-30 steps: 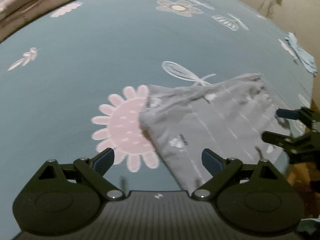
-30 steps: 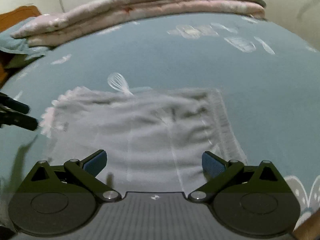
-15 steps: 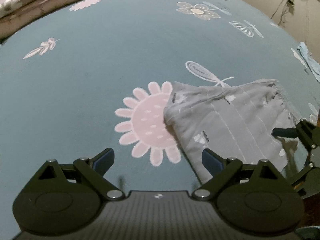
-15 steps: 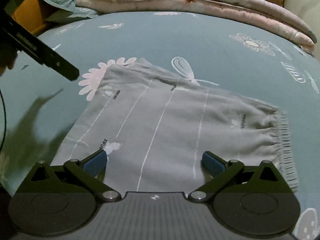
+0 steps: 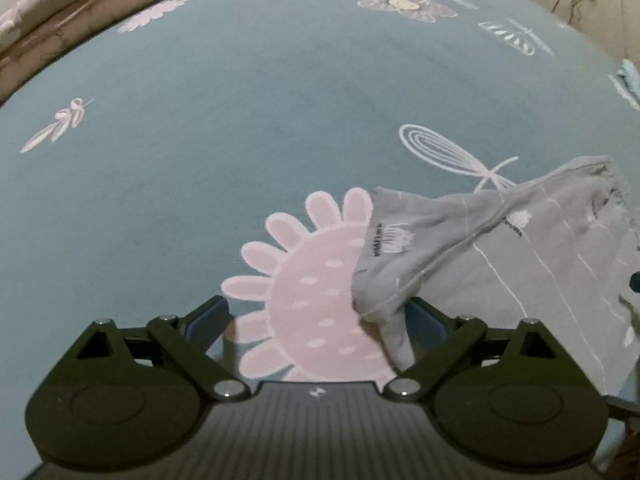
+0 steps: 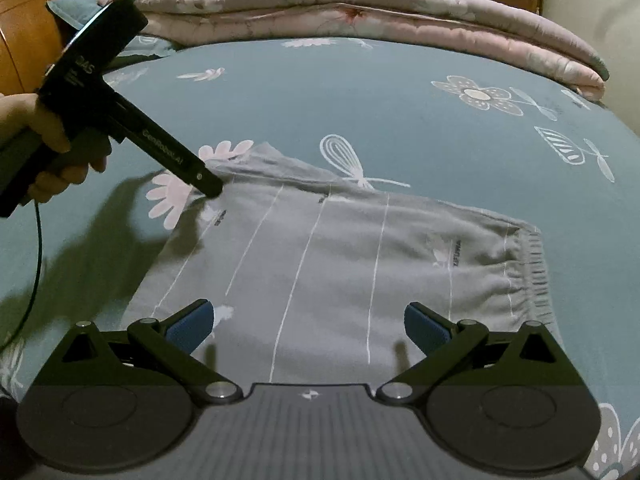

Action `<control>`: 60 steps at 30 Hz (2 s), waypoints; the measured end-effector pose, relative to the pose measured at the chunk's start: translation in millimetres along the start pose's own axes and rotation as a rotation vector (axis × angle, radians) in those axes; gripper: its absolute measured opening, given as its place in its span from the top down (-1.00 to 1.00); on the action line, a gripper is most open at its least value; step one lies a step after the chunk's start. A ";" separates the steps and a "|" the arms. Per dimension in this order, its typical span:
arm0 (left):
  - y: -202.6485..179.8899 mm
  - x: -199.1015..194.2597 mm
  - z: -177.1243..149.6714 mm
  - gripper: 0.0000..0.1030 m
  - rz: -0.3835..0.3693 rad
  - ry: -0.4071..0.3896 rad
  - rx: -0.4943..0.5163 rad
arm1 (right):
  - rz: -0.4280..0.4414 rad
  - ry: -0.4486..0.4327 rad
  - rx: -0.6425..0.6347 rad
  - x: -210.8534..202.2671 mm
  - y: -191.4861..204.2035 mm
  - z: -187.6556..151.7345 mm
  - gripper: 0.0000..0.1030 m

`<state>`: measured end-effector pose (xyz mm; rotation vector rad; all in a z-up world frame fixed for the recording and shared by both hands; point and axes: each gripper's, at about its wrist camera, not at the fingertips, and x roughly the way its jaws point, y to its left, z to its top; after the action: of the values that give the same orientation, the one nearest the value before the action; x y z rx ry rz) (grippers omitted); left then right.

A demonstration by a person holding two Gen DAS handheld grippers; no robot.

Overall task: Fold clothes
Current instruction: 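Smooth the garment's side edge flat with the left gripper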

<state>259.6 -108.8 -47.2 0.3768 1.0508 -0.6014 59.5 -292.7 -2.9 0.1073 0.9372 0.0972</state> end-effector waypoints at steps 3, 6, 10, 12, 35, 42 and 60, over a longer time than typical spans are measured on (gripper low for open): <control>4.0 -7.2 -0.6 -0.86 0.010 -0.002 -0.009 | -0.001 0.002 0.018 -0.9 -3.6 -0.7 -1.00; -0.5 -22.4 0.5 -0.84 0.027 -0.033 -0.001 | 0.002 -0.003 0.039 -0.7 -7.1 0.8 -1.00; -13.7 -30.7 3.2 -0.84 0.023 -0.088 0.049 | 0.017 -0.019 0.037 -0.4 -5.5 2.9 -1.00; -18.4 -21.8 5.6 -0.84 0.050 -0.070 0.060 | 0.023 -0.017 0.031 0.4 -3.2 2.6 -1.00; -88.6 -33.7 1.3 -0.84 -0.085 -0.050 0.256 | 0.019 0.063 0.105 -6.9 -19.6 -25.1 -1.00; -103.2 -30.2 -32.5 -0.84 -0.101 0.036 0.375 | 0.044 0.021 0.139 -12.3 -23.2 -18.0 -1.00; -98.0 -44.1 -47.8 -0.85 -0.213 0.009 0.399 | 0.022 0.017 0.107 -6.1 -22.0 -8.8 -1.00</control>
<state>149.4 -146.2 -30.5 0.6201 0.9848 -1.0064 49.6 -314.8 -6.2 0.2158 0.9582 0.0683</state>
